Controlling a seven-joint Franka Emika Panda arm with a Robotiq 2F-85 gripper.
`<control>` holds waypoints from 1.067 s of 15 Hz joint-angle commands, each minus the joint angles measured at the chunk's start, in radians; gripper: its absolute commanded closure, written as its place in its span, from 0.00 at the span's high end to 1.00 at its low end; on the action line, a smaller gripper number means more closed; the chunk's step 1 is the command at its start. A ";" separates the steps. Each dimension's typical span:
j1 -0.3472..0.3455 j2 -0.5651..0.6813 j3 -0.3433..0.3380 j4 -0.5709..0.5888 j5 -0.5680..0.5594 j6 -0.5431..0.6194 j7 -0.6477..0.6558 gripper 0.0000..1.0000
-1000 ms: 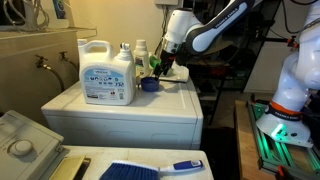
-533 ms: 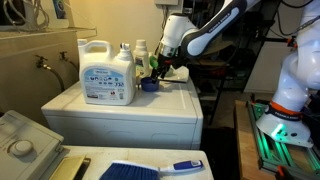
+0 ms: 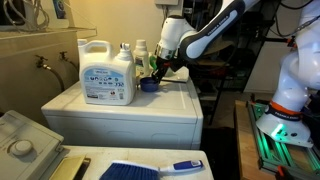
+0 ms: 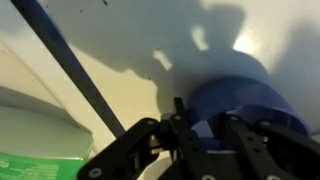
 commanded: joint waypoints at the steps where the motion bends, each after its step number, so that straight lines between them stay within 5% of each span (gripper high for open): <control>1: 0.051 -0.019 -0.028 0.010 -0.093 -0.082 0.041 0.01; 12: 0.131 -0.102 0.073 0.032 -0.663 -0.526 0.233 0.01; 13: 0.104 -0.085 0.085 0.057 -0.573 -0.487 0.187 0.01; 16: 0.104 -0.083 0.097 0.060 -0.585 -0.495 0.197 0.06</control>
